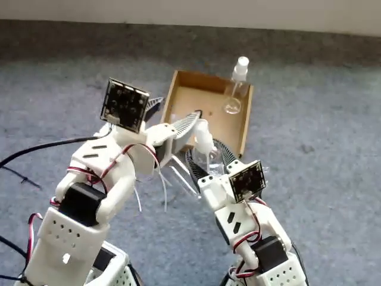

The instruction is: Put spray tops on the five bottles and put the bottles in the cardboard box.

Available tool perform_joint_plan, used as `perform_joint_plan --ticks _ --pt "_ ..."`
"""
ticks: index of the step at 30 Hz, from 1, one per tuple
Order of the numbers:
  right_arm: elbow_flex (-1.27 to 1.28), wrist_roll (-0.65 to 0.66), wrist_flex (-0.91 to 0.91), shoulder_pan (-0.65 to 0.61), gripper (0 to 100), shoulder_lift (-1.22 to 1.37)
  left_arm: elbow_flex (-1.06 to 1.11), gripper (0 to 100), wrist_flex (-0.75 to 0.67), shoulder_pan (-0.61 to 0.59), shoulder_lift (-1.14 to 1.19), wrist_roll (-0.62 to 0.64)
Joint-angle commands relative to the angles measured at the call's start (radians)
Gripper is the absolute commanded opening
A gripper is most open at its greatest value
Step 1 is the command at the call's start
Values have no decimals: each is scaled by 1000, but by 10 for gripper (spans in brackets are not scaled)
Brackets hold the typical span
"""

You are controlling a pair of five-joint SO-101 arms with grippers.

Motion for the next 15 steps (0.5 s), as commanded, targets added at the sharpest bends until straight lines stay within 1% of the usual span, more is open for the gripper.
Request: perform_joint_plan --ticks 1,6,9,11,13,15 --pt "-18 -2 -24 15 4 -13 -5 248 -5 -8 -15 -9" --pt "-13 0 -21 15 4 -13 -12 248 -5 -8 -18 -9" --pt "-18 0 -19 18 4 -13 -54 248 8 -15 -18 -6" --pt "-19 3 -21 41 4 -13 -113 248 57 -19 -24 -6" --pt "-21 49 -35 97 4 -13 -180 248 150 -59 -61 -9" --pt "-30 98 -134 170 4 -12 -228 248 224 -102 -120 -9"
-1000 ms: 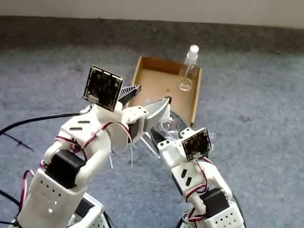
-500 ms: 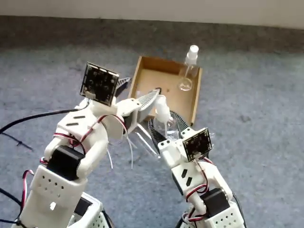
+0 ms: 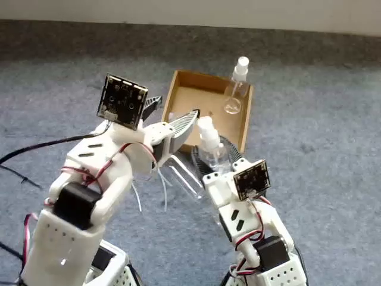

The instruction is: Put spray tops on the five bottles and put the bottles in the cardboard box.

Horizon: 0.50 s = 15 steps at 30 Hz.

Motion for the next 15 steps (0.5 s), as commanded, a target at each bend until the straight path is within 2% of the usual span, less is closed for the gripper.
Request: perform_joint_plan --ticks 1,5,8,13,15 --pt "-33 71 -183 125 4 -1 -113 248 115 -79 -114 -3" --pt "-39 71 -341 208 4 45 -21 248 124 -179 -228 -3" --pt "-62 71 -426 216 4 156 124 248 107 -248 -272 -3" --pt "-171 60 -562 216 4 427 407 248 -32 -320 -280 2" --pt "-213 -17 -630 216 4 550 532 248 -110 -329 -280 2"
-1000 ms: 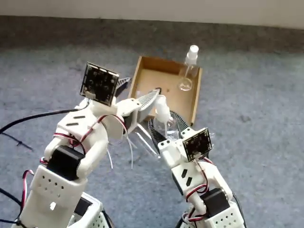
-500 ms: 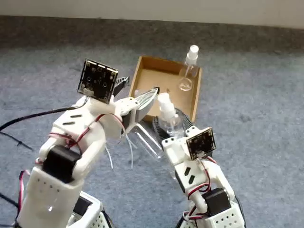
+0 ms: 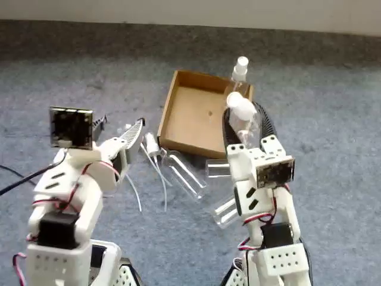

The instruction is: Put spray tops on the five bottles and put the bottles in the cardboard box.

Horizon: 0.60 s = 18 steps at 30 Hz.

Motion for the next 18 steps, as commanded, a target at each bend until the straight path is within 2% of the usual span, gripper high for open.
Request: perform_joint_plan --ticks 1,4,8,14,18 --pt "-133 -118 -131 10 4 222 196 248 -147 -30 -18 2" --pt "-199 -212 -229 10 4 403 315 248 -256 -31 -19 2" --pt "-255 -253 -377 22 4 625 394 248 -328 -25 -19 2" --pt "-291 -255 -582 82 4 898 404 248 -339 -25 -19 2" --pt "-294 -258 -644 90 4 1033 406 248 -339 -25 -15 2"
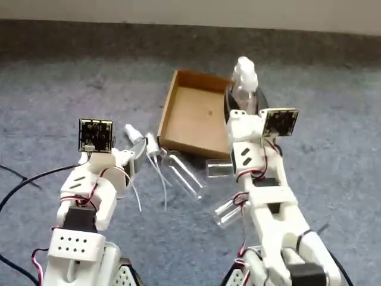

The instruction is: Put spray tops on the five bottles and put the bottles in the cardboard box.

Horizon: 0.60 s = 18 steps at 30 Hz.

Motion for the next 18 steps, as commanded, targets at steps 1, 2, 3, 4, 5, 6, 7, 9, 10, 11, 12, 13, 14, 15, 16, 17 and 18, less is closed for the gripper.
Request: perform_joint_plan --ticks 1,2,3,4,5,6,7,9,10,11,12,13,14,15,16,17,18 --pt "-59 -11 -42 8 4 82 -2 248 -21 -2 -13 2" --pt "-59 -15 -39 2 4 102 -2 248 -21 -2 -13 2" --pt "-59 -38 -36 -4 4 110 -2 248 -21 -2 -12 2" --pt "-59 -81 -24 -7 4 108 -2 248 -21 -2 -12 2" --pt "-59 -130 8 -13 4 99 -2 248 -21 -2 -12 2" --pt "-61 -176 45 -15 4 85 -2 248 -23 -2 -12 2" --pt "-62 -219 71 -19 4 65 -2 248 -23 -2 -12 2" --pt "-85 -295 107 -18 4 18 -2 248 -23 -2 -12 2" --pt "-94 -324 122 -13 4 -5 -2 248 -23 -2 -12 2" --pt "-104 -344 140 -12 4 -27 -2 248 -23 -2 -12 2" --pt "-116 -348 162 -18 4 -45 -2 248 -23 -2 -12 2" --pt "-127 -348 186 -27 4 -58 -2 248 -23 -2 -10 2" --pt "-136 -348 211 -35 4 -70 -2 248 -23 -1 -10 2" --pt "-140 -348 234 -41 4 -76 -2 248 -23 -1 -10 2" --pt "-140 -356 252 -44 4 -76 -2 248 -23 -1 -10 2" --pt "-140 -348 262 -54 4 -76 -2 248 -23 -1 -10 2" --pt "-137 -347 249 -64 4 -84 -2 248 -23 -1 -10 2"
